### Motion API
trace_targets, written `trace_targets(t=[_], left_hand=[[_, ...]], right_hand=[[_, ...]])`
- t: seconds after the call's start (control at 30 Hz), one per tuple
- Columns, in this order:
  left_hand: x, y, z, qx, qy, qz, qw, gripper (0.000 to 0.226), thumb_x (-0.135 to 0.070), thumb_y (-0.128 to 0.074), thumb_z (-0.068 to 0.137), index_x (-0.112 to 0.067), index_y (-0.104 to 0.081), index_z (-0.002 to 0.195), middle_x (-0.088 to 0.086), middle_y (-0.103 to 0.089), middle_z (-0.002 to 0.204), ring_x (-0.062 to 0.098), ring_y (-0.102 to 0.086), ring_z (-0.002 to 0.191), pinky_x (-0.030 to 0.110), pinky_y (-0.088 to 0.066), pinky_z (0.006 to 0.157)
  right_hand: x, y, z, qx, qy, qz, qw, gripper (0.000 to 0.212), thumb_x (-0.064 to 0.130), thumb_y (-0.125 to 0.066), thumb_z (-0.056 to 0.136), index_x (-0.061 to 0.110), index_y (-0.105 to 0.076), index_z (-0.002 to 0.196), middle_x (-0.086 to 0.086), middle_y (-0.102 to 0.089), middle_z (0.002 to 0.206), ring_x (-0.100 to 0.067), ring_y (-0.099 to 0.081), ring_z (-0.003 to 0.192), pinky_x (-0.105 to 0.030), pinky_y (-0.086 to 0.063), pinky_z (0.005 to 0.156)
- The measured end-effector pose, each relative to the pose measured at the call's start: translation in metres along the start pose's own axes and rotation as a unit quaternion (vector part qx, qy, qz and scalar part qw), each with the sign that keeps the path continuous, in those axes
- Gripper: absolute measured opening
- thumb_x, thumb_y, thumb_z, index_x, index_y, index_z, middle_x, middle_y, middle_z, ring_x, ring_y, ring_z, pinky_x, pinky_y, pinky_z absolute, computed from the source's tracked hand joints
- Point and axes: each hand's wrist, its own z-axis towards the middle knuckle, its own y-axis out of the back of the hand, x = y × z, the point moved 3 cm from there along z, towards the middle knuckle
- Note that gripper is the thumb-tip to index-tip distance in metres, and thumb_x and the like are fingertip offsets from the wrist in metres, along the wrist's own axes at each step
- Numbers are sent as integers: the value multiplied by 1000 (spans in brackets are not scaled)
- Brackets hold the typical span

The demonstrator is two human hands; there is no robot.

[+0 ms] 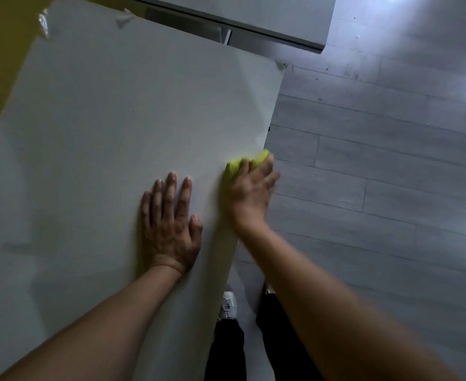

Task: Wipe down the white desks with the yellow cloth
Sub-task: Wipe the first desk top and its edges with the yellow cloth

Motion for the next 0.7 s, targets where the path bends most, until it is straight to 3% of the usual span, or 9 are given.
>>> trace_targets(t=[0.23,0.4,0.53,0.7], left_hand=[[0,0,-1,-20,-1,-11,1000,70,-41,-34,97,-19,-34,163,11,-27,171,37,-27,156,55,-18,128],[0,-1,-3,-33,-6,-26,999,69,-39,-37,97,-19,-36,163,11,-29,171,37,-27,156,54,-16,129],[2,-1,-4,-35,-10,-30,999,65,-36,-36,101,-19,-33,164,12,-28,171,37,-27,156,52,-14,129],[1,0,-1,-44,-10,-30,999,65,-35,-36,101,-18,-33,164,12,-28,171,37,-27,156,51,-14,129]], right_hand=[[51,7,98,-62,30,-14,998,51,42,-31,107,11,-28,148,-18,-38,138,-38,-46,124,-44,-38,104],[-18,-9,-17,-46,37,22,998,60,44,-34,107,14,-21,157,-21,-35,144,-37,-41,128,-43,-31,110],[-81,-20,-143,-29,28,16,999,64,42,-39,105,16,-19,160,-17,-37,139,-34,-43,124,-43,-36,108],[-62,-15,-104,-21,22,20,999,61,43,-38,106,16,-21,158,-19,-35,143,-39,-43,128,-48,-38,108]])
